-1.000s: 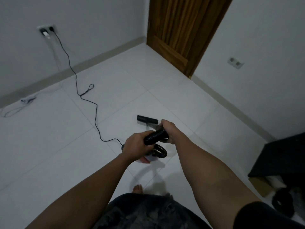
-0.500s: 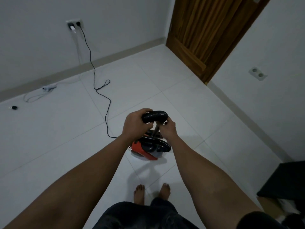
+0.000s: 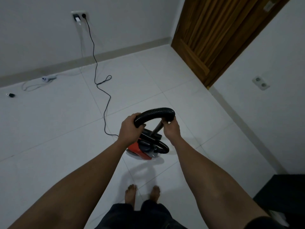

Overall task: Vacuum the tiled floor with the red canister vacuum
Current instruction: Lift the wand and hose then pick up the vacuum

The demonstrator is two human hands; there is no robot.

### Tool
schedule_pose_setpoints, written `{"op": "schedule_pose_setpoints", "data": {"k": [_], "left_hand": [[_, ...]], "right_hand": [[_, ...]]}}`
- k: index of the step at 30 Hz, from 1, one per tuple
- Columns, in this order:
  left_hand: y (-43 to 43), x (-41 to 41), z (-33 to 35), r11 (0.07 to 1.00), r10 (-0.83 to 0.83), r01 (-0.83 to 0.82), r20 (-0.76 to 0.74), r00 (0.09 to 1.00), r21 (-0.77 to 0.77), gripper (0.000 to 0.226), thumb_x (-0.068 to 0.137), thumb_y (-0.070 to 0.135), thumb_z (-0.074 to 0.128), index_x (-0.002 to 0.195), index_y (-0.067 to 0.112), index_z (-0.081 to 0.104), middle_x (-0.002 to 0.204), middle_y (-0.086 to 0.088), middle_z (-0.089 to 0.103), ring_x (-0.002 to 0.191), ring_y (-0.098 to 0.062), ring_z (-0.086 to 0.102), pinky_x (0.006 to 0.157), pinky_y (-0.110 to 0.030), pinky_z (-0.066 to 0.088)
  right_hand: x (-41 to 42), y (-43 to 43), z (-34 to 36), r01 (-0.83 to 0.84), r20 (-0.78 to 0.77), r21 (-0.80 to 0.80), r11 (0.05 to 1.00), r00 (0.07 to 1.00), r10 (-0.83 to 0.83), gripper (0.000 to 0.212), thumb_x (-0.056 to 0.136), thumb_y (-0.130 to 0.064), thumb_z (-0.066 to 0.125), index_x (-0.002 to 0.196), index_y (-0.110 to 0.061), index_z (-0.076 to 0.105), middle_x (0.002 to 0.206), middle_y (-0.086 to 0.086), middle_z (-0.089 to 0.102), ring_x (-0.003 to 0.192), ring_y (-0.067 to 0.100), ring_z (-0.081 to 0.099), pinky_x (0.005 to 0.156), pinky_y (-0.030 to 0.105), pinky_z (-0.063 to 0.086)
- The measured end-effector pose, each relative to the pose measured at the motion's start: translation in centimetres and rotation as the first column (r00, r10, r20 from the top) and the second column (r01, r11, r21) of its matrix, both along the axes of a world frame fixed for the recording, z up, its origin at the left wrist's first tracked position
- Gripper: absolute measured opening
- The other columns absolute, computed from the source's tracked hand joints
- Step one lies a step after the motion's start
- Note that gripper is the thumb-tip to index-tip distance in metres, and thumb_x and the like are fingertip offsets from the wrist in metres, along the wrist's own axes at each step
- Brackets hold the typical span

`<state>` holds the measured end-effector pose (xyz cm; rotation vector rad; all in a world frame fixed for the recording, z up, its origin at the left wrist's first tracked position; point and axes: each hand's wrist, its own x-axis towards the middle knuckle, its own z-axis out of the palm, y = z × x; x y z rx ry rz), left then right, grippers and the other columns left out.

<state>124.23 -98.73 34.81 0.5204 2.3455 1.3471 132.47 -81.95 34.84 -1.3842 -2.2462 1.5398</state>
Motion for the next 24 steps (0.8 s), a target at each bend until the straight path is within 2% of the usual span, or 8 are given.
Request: {"op": "schedule_pose_setpoints", "data": {"k": [3,7,9,12,17,19,21,24], "left_hand": [[1.1,0.1,0.0,0.998,0.058,-0.059,0.041,0.997,0.032,0.041,0.085,0.017,0.076,0.124,0.023,0.064,0.107,0.007,0.068,0.096,-0.009,0.061,0.085,-0.020,0.045],[3.5,-0.7,-0.2,0.992,0.096,-0.102,0.075,0.993,0.075,0.038,0.086,0.024,0.076,0.121,0.026,0.064,0.102,0.017,0.065,0.094,0.003,0.060,0.078,-0.009,0.040],[4.9,-1.6,-1.3,0.992,0.094,-0.101,0.088,0.992,0.081,0.036,0.086,0.027,0.077,0.120,0.027,0.064,0.099,0.021,0.065,0.091,0.010,0.060,0.074,-0.004,0.041],[7.1,-2.9,-4.1,0.993,0.055,-0.061,0.056,0.997,0.101,0.033,0.087,0.029,0.078,0.117,0.027,0.065,0.095,0.018,0.067,0.087,0.012,0.061,0.071,-0.002,0.043],[10.5,-3.5,-11.4,0.977,0.077,-0.071,-0.022,0.997,0.200,0.024,0.086,0.031,0.079,0.105,0.022,0.069,0.091,0.008,0.072,0.088,-0.007,0.068,0.078,-0.015,0.051],[12.3,-3.6,-15.1,0.959,0.103,-0.092,-0.030,0.994,0.267,0.023,0.086,0.025,0.079,0.104,0.016,0.069,0.090,0.005,0.072,0.085,-0.005,0.067,0.076,-0.013,0.050],[14.2,-4.1,-18.9,0.939,0.119,-0.100,-0.039,0.992,0.330,0.025,0.086,0.022,0.079,0.107,0.013,0.068,0.089,0.004,0.071,0.082,-0.001,0.065,0.073,-0.011,0.049],[16.9,-5.5,-24.8,0.916,0.131,-0.089,-0.082,0.988,0.390,0.025,0.085,0.022,0.080,0.102,0.011,0.065,0.084,0.003,0.068,0.079,-0.001,0.064,0.073,-0.011,0.049]], "right_hand": [[-0.6,1.5,-0.3,-0.028,-0.035,0.022,0.999,0.999,0.028,0.040,0.103,-0.037,0.052,0.131,-0.009,0.050,0.115,0.009,0.061,0.107,0.026,0.061,0.084,0.030,0.041],[-1.3,3.7,-2.3,0.013,-0.115,0.013,1.000,0.993,-0.011,0.040,0.104,-0.041,0.048,0.134,-0.016,0.039,0.106,0.000,0.060,0.102,0.019,0.060,0.085,0.031,0.042],[-1.9,5.1,-3.4,0.045,-0.155,0.005,0.999,0.987,-0.043,0.040,0.104,-0.041,0.049,0.134,-0.018,0.037,0.092,-0.009,0.059,0.087,0.010,0.060,0.074,0.024,0.043],[-3.2,8.0,-5.7,0.086,-0.215,0.007,0.996,0.973,-0.083,0.035,0.102,-0.040,0.053,0.130,-0.024,0.039,0.092,-0.018,0.056,0.083,-0.006,0.055,0.068,0.007,0.040],[-5.3,13.1,-13.4,0.088,-0.251,0.012,0.996,0.965,-0.082,0.045,0.099,-0.039,0.058,0.134,-0.013,0.046,0.096,-0.015,0.057,0.090,0.005,0.057,0.082,0.018,0.044],[-6.5,14.9,-17.2,0.064,-0.273,0.002,0.998,0.960,-0.061,0.050,0.097,-0.043,0.061,0.135,-0.015,0.045,0.104,-0.012,0.062,0.095,0.003,0.059,0.084,0.017,0.044],[-8.2,16.3,-21.3,0.023,-0.302,0.014,1.000,0.953,-0.018,0.061,0.090,-0.053,0.062,0.134,-0.014,0.049,0.114,-0.002,0.067,0.106,0.013,0.063,0.094,0.029,0.049],[-10.4,18.2,-27.5,0.003,-0.329,0.031,1.000,0.944,0.008,0.059,0.087,-0.058,0.061,0.129,-0.018,0.049,0.109,0.005,0.070,0.103,0.020,0.067,0.093,0.035,0.052]]}}
